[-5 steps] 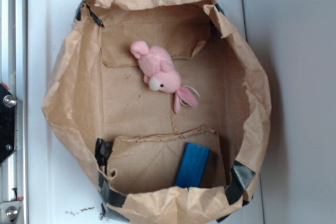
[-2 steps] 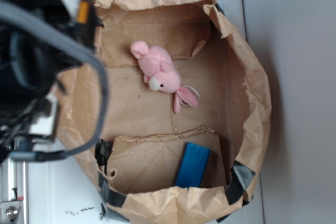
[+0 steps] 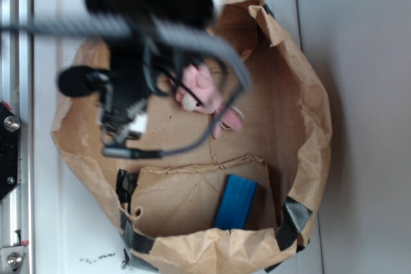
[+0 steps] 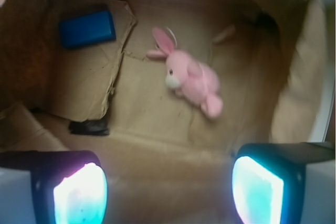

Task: Grab the pink bunny.

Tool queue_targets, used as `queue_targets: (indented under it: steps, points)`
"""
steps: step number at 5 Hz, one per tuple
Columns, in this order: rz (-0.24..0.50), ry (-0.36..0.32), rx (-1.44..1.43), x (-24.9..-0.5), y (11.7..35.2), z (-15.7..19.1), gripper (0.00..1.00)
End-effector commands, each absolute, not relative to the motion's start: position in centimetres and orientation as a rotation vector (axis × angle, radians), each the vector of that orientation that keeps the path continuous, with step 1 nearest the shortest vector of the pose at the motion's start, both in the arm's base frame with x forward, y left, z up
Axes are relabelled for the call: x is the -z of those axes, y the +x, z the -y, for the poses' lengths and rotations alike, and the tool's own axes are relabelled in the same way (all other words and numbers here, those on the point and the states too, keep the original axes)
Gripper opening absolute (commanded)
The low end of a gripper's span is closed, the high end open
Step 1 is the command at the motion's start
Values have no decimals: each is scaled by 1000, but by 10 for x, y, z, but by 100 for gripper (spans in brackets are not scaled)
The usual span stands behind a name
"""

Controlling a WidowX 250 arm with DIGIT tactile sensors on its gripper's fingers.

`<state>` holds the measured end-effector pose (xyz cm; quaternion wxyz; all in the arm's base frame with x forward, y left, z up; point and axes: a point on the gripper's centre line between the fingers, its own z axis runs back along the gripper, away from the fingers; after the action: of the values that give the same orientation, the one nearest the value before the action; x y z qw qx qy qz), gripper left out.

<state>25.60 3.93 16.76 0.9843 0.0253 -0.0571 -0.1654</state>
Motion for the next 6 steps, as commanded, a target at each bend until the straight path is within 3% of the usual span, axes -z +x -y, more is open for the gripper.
queue_targets:
  steps: [1, 4, 5, 6]
  points:
    - [260, 139, 294, -166, 284, -31, 100]
    - [260, 139, 294, -166, 284, -31, 100]
    - [285, 89, 502, -150, 291, -32, 100]
    - [257, 71, 592, -131, 299, -25, 100]
